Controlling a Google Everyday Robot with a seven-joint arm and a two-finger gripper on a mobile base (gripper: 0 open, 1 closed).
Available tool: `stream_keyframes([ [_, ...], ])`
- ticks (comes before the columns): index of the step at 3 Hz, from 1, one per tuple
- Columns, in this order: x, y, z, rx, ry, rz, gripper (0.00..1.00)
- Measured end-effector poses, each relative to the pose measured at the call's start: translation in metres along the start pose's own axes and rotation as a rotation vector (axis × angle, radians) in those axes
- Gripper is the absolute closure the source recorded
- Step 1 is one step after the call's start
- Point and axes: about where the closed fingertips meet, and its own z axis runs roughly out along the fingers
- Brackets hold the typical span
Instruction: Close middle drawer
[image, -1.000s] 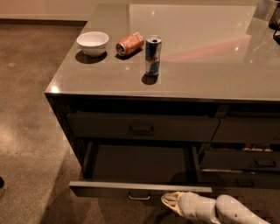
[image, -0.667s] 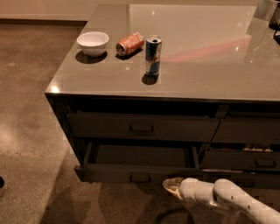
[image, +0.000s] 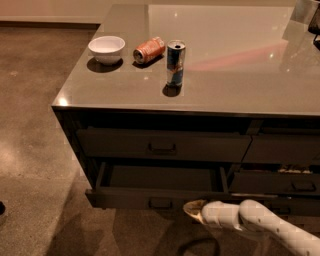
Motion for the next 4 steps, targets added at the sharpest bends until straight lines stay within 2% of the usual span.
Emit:
stream_keyframes([
  [1,0.002,-0.016,0.021,-0.007,0.043,-0.029,1.00],
  [2,0.000,-0.026,0.032,-0.010,0.058,-0.045,1.00],
  [3,-0.004,-0.037,0.041,-0.007,0.055,-0.061,1.00],
  [4,-0.006,-0.062,0.055,0.005,0.044,-0.076,1.00],
])
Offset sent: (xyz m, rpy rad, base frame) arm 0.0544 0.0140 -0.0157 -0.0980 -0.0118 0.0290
